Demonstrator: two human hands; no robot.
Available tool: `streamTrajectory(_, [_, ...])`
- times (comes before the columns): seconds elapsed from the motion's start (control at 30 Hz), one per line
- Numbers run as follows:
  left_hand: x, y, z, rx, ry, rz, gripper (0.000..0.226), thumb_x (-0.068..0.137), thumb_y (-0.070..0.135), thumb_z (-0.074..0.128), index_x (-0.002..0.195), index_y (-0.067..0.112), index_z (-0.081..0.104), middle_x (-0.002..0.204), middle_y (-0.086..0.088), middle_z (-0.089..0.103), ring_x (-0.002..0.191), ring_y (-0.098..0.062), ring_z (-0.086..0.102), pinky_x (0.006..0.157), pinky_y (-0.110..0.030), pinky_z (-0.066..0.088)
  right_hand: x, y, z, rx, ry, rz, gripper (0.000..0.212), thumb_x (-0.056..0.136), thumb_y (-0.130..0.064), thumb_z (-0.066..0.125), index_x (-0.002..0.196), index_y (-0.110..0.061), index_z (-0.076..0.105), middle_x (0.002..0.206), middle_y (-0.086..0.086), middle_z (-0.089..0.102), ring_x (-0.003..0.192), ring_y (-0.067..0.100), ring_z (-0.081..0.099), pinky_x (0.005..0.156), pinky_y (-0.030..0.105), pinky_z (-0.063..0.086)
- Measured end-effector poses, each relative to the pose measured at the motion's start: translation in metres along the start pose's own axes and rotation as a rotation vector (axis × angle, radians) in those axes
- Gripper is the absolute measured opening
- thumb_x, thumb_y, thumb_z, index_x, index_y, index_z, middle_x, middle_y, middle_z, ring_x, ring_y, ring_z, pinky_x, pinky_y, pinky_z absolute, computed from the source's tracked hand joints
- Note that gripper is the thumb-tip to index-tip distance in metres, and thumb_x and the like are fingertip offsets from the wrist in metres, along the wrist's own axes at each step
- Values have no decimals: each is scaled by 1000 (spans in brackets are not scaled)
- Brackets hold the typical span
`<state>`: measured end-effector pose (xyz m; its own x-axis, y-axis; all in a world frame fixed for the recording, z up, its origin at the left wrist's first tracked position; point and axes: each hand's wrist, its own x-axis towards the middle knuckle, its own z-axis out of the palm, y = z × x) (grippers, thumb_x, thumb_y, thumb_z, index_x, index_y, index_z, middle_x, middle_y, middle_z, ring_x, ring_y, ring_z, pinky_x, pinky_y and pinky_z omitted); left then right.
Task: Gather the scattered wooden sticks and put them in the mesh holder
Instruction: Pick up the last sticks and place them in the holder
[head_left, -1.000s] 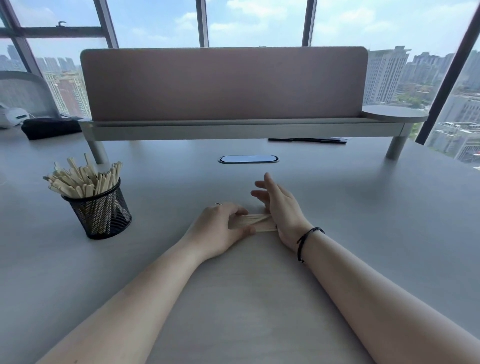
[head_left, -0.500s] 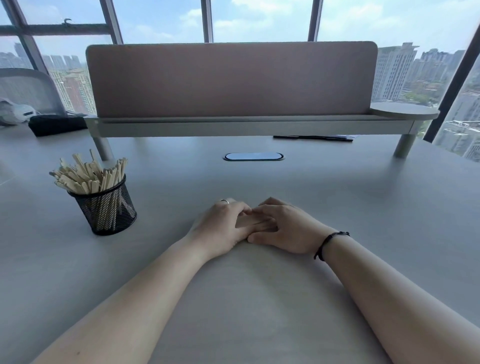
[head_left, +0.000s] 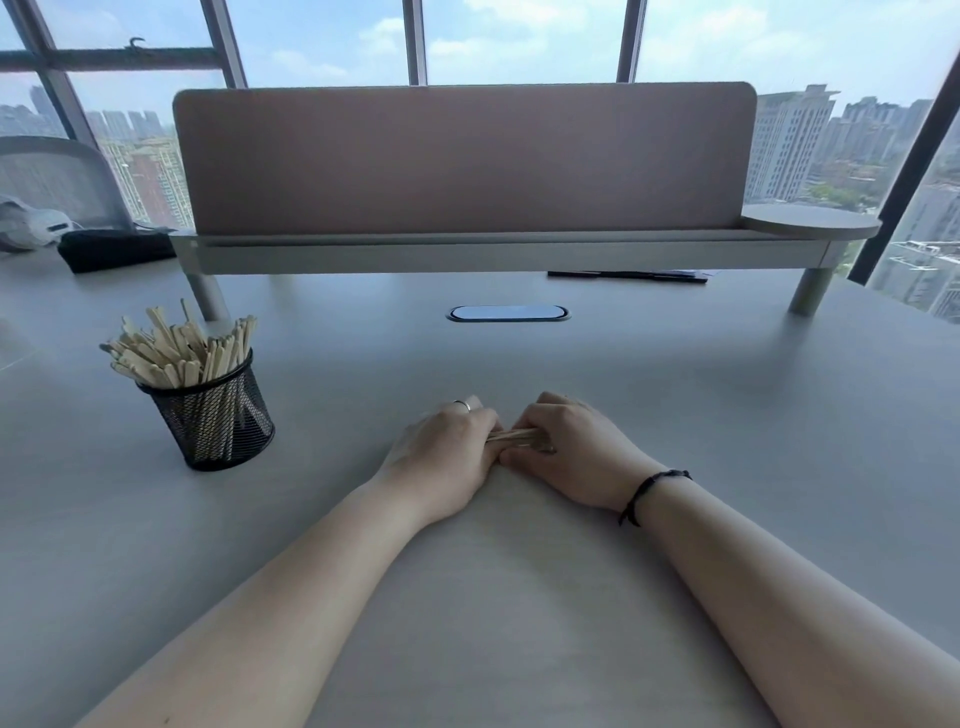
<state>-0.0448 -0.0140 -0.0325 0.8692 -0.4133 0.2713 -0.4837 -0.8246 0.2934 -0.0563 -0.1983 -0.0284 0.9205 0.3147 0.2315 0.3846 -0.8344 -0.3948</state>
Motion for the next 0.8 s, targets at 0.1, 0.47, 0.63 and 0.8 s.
streamTrajectory(0.1, [0, -1, 0, 15, 30, -11, 20, 102, 35, 43, 106, 23, 58, 110, 0, 62, 104, -29, 58, 81, -40, 48, 1, 3, 0, 98, 59, 48, 24, 84, -40, 72, 99, -23, 65, 90, -4, 61, 79, 16, 57, 74, 33, 46])
streamTrajectory(0.47, [2, -9, -10, -344, 443, -168, 29, 105, 32, 39, 85, 11, 37, 64, -1, 46, 60, -31, 43, 52, -39, 30, 4, 3, 2, 79, -16, 60, 31, 82, -53, 72, 109, -40, 73, 105, -15, 52, 110, 14, 47, 103, 34, 38])
streamTrajectory(0.63, [0, -13, -17, -512, 530, -249, 47, 98, 46, 53, 67, 17, 34, 56, 6, 36, 48, -12, 36, 47, -21, 29, 5, -5, 3, 73, 12, -6, 10, 88, -38, 69, 93, -34, 76, 99, -16, 54, 107, 16, 48, 97, 34, 40])
streamTrajectory(0.8, [-1, -19, -15, -711, 484, -283, 63, 92, 55, 58, 58, 15, 23, 54, -1, 25, 50, -16, 26, 49, -33, 22, 5, -13, 0, -14, -46, -10, 9, 93, -38, 61, 95, -31, 66, 108, -7, 59, 108, 17, 46, 96, 32, 39])
